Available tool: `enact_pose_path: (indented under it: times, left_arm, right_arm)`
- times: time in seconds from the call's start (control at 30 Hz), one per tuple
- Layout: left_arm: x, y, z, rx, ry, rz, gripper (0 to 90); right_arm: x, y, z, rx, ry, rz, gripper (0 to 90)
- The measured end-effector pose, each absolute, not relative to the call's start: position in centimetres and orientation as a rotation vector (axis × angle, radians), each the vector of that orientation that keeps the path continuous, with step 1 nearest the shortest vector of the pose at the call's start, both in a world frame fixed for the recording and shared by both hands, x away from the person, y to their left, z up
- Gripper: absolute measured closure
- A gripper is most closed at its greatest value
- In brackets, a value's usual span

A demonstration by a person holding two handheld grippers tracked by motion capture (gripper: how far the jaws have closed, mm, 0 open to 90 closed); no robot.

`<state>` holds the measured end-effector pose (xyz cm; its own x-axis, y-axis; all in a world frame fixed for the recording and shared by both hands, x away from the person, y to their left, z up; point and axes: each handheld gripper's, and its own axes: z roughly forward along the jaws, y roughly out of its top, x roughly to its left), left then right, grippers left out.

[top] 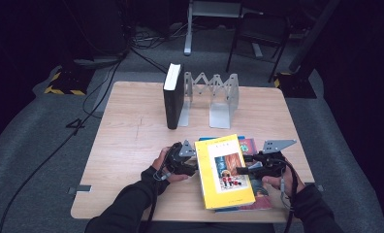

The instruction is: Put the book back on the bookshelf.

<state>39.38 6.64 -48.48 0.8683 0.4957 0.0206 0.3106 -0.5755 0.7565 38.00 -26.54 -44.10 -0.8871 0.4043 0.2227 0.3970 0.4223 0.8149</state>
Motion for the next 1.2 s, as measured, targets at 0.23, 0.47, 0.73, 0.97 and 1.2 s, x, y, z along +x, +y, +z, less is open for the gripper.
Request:
enact_pose_path:
  times: [0.23, 0.47, 0.73, 0.97, 1.2]
  left_arm:
    - [39.8, 6.3, -47.9, 2.213, 0.551, 0.278, 50.3]
    - [40.1, 6.2, -47.6, 2.209, 0.543, 0.297, 51.1]
    - [40.8, 5.8, -46.5, 2.159, 0.569, 0.298, 41.9]
    - [42.6, 5.3, -44.5, 2.092, 0.564, 0.217, 39.0]
    - [42.4, 4.2, -43.0, 2.107, 0.437, 0.245, 62.1]
  right_arm:
    - [38.7, -26.3, -43.6, 0.733, 2.656, 1.637, 48.0]
    - [39.1, -26.3, -43.1, 0.719, 2.641, 1.666, 71.3]
    - [37.2, -26.7, -42.1, 0.575, 2.508, 1.665, 78.4]
    - [36.3, -28.0, -41.4, 0.486, 2.374, 1.730, 78.8]
    - [36.5, -28.3, -41.1, 0.428, 2.455, 1.738, 53.7]
